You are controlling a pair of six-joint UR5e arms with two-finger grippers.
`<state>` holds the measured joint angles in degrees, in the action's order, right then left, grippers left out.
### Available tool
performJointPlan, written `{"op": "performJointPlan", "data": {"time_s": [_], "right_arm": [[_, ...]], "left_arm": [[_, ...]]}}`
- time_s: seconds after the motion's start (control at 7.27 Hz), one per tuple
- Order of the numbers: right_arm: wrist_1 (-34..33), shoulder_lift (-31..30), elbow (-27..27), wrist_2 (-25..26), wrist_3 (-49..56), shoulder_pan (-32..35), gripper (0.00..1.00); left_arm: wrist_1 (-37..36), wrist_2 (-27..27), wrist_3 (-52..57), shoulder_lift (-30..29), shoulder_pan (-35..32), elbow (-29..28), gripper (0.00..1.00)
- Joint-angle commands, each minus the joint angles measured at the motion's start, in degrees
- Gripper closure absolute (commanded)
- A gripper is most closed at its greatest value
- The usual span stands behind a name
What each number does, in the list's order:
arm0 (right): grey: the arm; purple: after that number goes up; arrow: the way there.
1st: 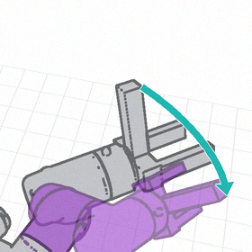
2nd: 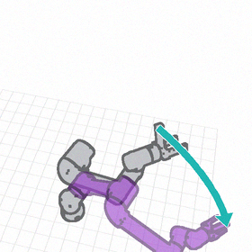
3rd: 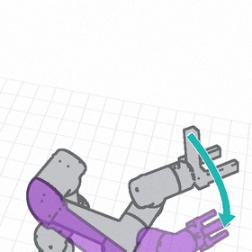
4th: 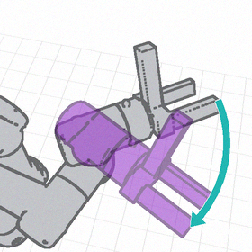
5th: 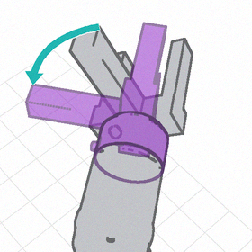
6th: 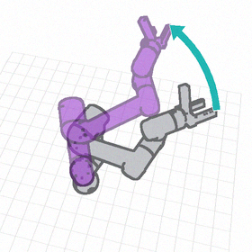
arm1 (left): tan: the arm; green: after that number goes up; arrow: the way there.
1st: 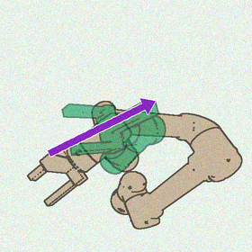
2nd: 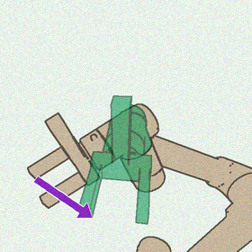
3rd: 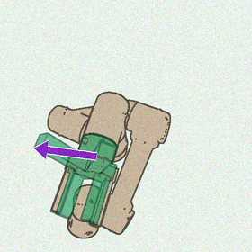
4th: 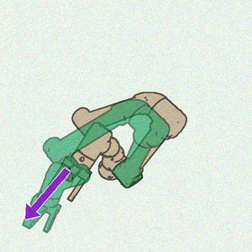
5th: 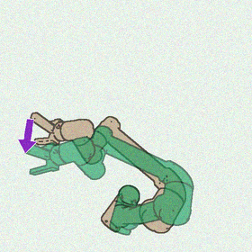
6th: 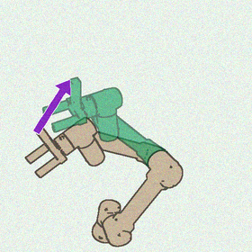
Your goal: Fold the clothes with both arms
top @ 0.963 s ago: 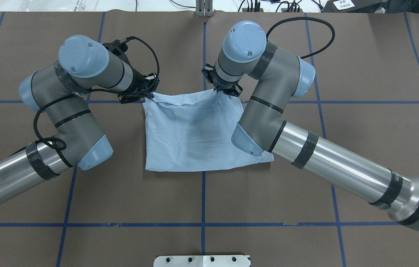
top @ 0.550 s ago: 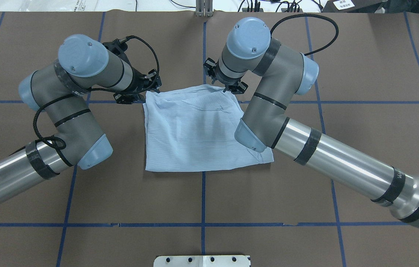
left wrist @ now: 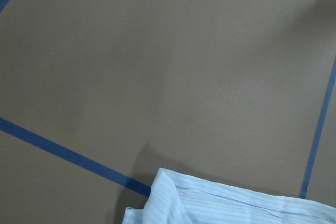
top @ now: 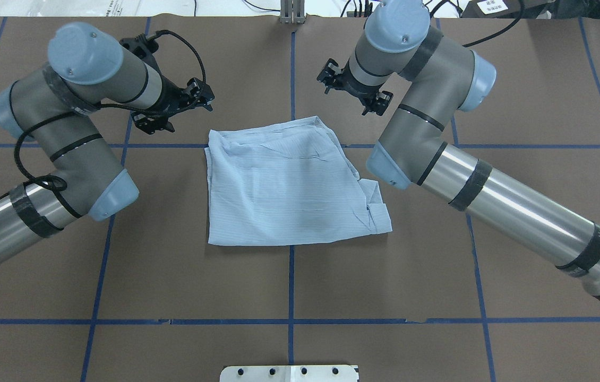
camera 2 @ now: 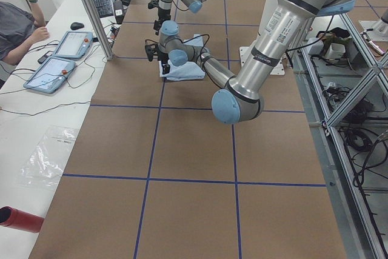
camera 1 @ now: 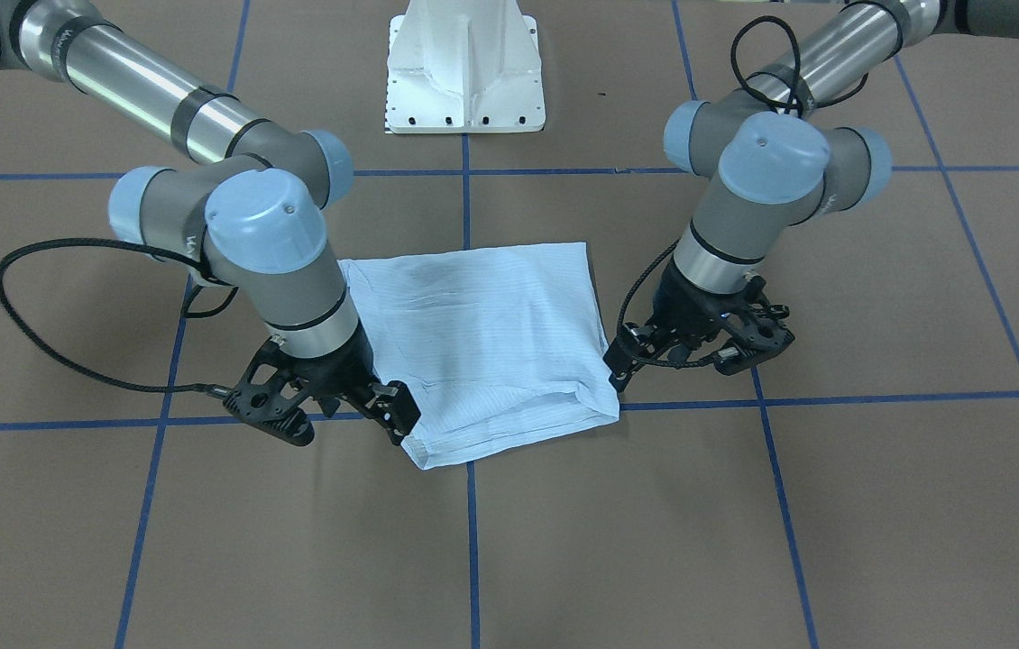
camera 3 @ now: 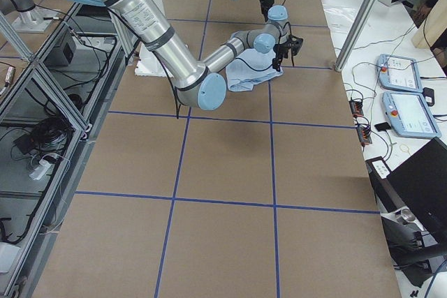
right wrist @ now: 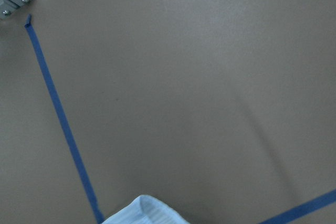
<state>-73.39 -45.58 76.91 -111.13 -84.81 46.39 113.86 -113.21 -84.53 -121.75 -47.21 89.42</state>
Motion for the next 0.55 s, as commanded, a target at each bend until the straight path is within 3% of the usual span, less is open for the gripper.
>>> {"op": "performJointPlan", "data": {"time_s": [0.0,0.41], "right_arm": [[-0.7,-12.78,7.49,-5.3,20.9,8.85,0.0],[-3.78,-24.34,10.36,-12.58,51.24,21.77,0.0]], "left_arm": [[-0.31,-2.9,13.63,7.02,-5.94,5.47,0.0],[-12.22,-2.98,42.41,12.49,-16.47,10.76,0.0]]}}
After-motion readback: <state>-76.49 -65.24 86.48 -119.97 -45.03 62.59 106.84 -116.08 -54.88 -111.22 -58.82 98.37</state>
